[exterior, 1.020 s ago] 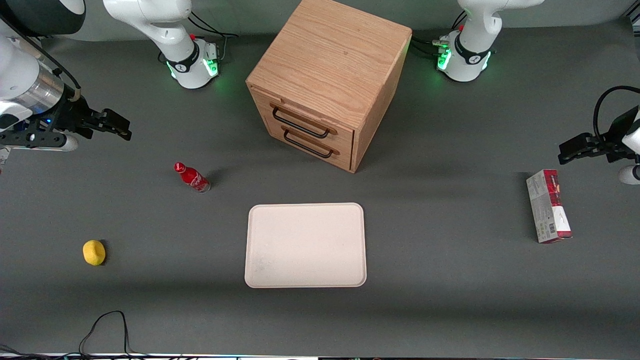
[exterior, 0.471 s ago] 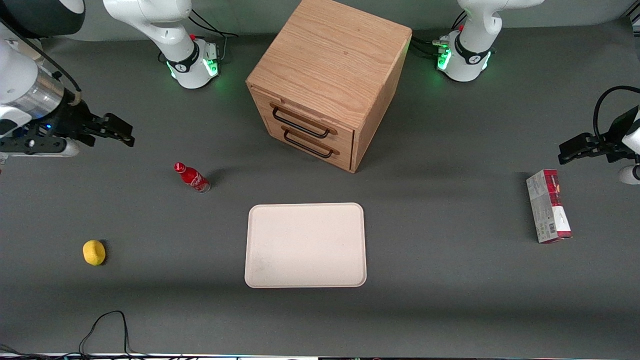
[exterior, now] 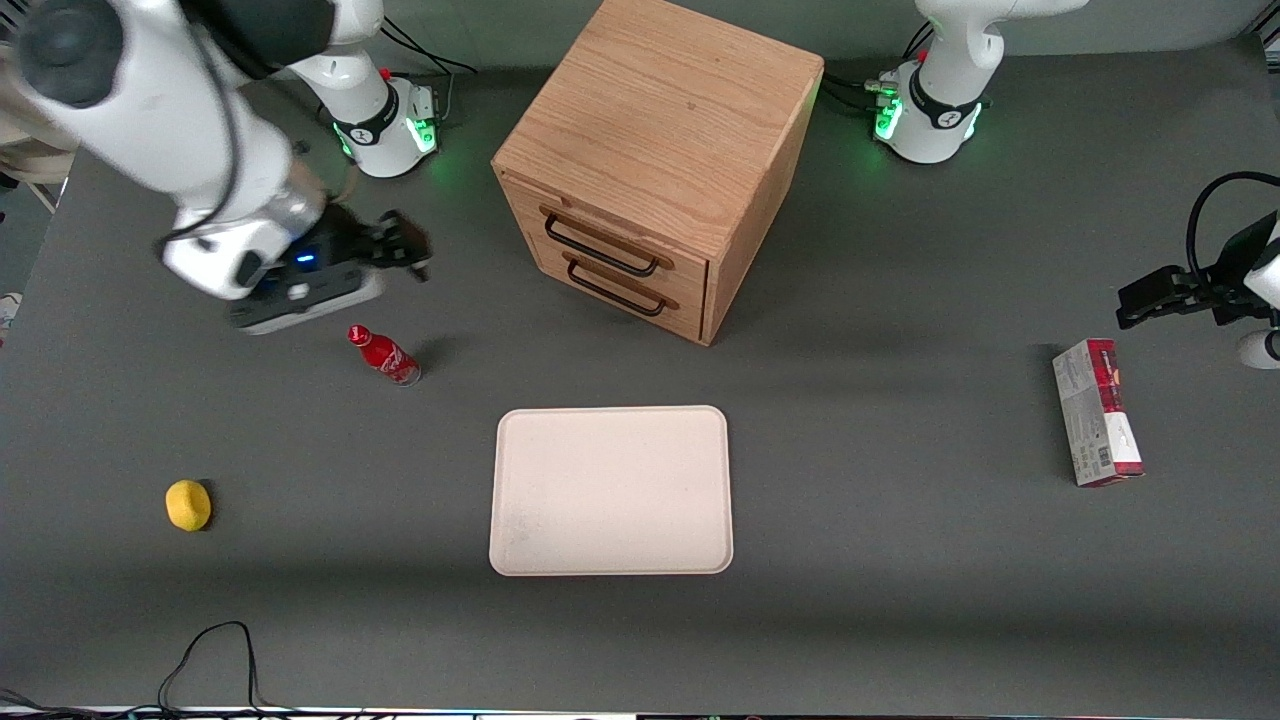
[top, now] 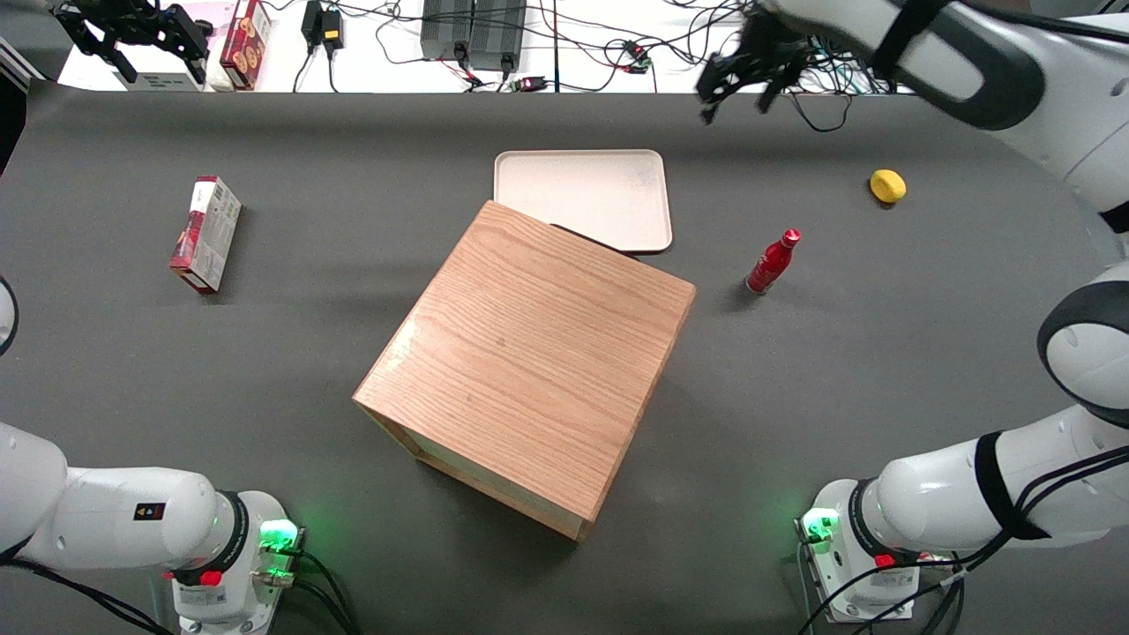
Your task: Open upper drawer
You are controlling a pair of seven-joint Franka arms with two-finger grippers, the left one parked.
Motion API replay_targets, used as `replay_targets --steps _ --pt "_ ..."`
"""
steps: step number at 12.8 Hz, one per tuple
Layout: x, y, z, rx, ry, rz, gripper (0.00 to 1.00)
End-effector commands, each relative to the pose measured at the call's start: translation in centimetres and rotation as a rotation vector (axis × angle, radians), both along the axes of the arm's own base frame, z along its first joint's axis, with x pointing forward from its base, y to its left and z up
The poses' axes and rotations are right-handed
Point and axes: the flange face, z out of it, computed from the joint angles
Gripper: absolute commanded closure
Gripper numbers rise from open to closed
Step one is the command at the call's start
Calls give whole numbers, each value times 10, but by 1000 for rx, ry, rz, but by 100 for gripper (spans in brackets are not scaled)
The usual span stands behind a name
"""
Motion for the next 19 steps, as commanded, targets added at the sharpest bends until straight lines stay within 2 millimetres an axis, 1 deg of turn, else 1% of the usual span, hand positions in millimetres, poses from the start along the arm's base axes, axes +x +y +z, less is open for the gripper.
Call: replay_targets --steps 1,2,4,5,9,10,12,14,19 --pt "-22 57 6 65 13 242 0" --pt "-36 78 6 75 19 300 0" --pt "-58 113 -9 100 57 433 0" --pt "-61 119 -16 108 73 473 0" --pt "-33 125 -87 197 178 632 0" --pt "-29 127 -105 212 198 655 0" --pt "-30 131 -128 226 216 673 0" --pt "-34 133 -141 225 220 681 0" --pt "-44 142 -164 220 199 696 0"
